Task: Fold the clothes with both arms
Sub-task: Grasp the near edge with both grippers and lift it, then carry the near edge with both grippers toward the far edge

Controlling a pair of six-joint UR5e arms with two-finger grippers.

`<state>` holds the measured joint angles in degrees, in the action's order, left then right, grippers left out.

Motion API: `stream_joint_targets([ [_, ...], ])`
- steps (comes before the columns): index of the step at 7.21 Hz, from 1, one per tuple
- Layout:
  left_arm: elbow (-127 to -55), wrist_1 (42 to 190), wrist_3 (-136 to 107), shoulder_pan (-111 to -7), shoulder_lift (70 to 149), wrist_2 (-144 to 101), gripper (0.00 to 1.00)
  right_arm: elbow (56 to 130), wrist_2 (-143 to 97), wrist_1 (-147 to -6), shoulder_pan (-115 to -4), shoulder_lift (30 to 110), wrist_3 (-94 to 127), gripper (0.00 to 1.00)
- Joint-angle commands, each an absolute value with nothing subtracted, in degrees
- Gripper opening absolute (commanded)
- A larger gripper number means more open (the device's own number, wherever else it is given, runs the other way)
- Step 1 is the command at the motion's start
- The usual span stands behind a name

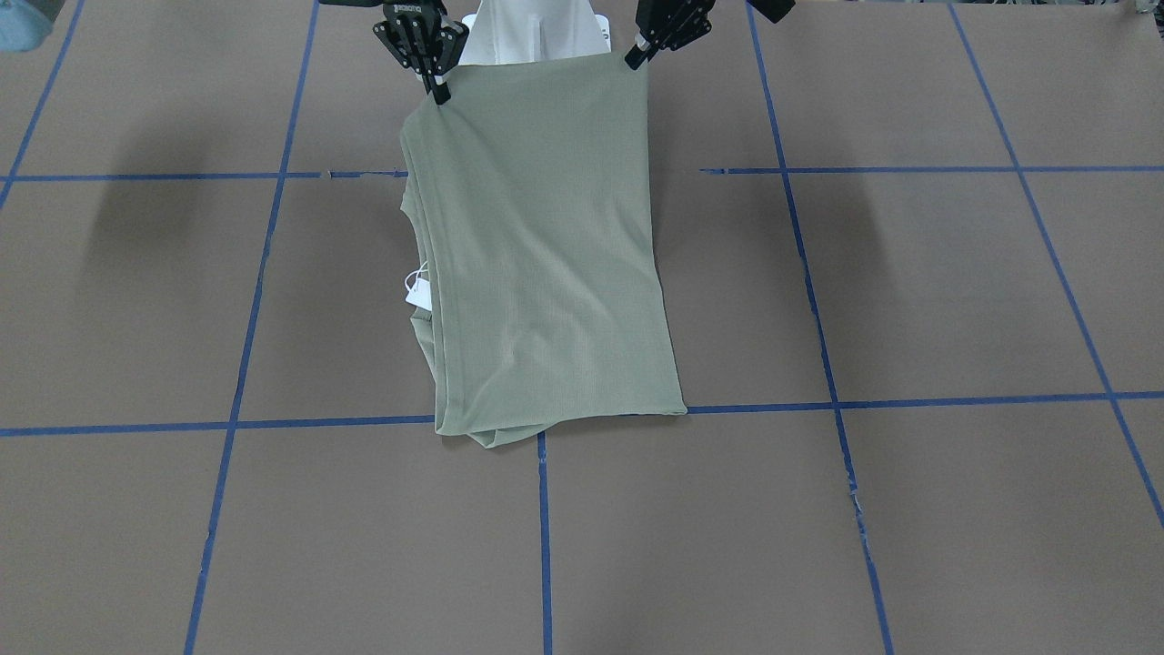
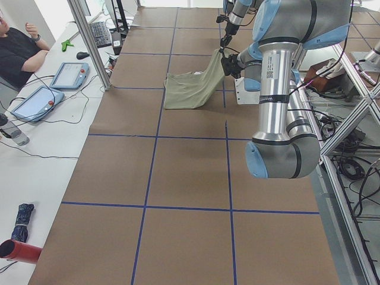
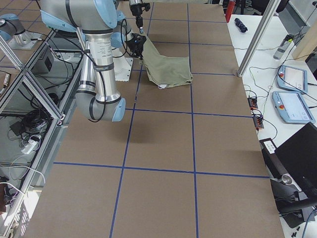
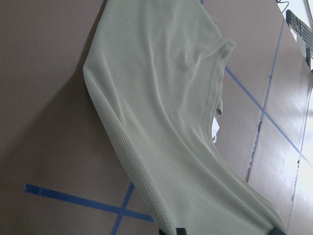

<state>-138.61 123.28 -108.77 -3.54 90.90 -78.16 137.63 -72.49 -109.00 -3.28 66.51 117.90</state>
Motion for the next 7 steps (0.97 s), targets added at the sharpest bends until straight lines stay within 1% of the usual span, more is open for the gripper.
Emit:
stream_joint_targets([
  [1,-134.24,121.99,-104.63,-6.13,94.72,-78.75,0.0,131.6,-72.68,-109.34,-7.53,61.72,115.25,0.0],
  [2,-130.99,121.91,-101.2,-9.72,98.66,-78.92,0.0,129.14,-73.03,-108.64,-10.43,60.48,112.44,0.0],
  [3,-128.43,121.82,-99.16,-13.24,100.53,-79.36,0.0,126.41,-75.73,-105.5,-13.33,60.38,111.02,0.0],
  [5,-122.9,121.73,-96.6,-20.0,103.52,-82.35,0.0,118.42,-76.64,-96.64,-18.08,60.29,107.16,0.0],
  [7,-115.44,121.9,-92.47,-25.12,106.95,-83.5,0.0,110.0,-79.7,-95.71,-22.48,54.88,104.77,0.0],
])
